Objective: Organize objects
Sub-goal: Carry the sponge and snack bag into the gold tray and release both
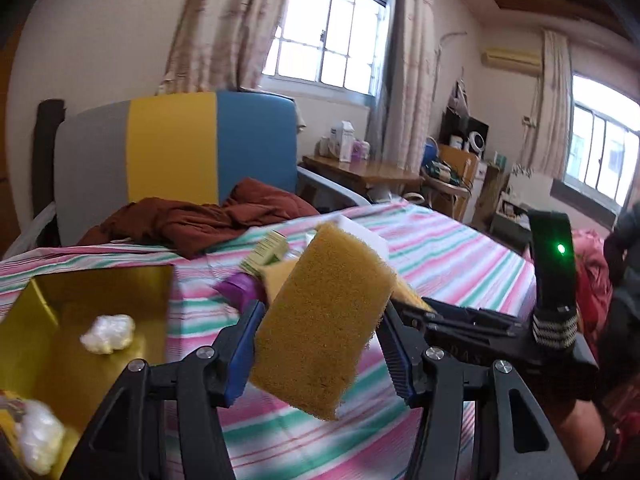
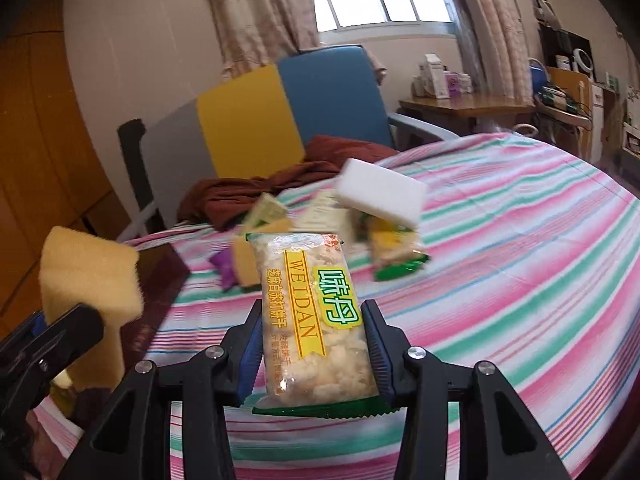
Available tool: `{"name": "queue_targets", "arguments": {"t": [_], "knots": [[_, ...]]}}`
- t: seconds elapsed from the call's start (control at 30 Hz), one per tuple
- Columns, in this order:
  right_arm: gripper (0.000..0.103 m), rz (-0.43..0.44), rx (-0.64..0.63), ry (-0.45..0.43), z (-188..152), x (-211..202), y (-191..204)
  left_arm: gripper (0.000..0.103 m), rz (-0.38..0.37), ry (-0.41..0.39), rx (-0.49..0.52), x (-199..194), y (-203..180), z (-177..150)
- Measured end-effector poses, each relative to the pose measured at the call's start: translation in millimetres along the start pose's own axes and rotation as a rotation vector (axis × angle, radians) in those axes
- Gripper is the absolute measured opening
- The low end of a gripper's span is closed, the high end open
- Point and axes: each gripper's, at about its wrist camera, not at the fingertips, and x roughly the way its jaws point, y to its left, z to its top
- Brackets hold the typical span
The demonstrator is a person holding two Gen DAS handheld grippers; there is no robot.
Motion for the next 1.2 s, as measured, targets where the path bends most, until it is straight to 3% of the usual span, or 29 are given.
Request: {"name": "queue_targets", "arguments": {"t": [0.3,0.6,0.9,1.07,1.2], "knots": [[0.047,0.146,-0.083,0.047,3,18,83,0.058,0.146,0.017,-0.142,-27,88,9],[0.047,0.266,-0.201,0.138,-1,41,164,0.058,0.302,0.079,-0.244,-44,172,-5],[0.047,0.306,-0.237,0.252,-2,87,215,0.058,0.392,0.214,-0.351,-32,235,-18],[0.048,0.298,-0.240,0.300,-5,109,228,0.059,0.425,0.276,-0.361,-22,252,-23],[0.053,0.258,-0.268,0.299,-6,112,234,0.067,0.430,0.291,-0.389,-18,258,-25]]}}
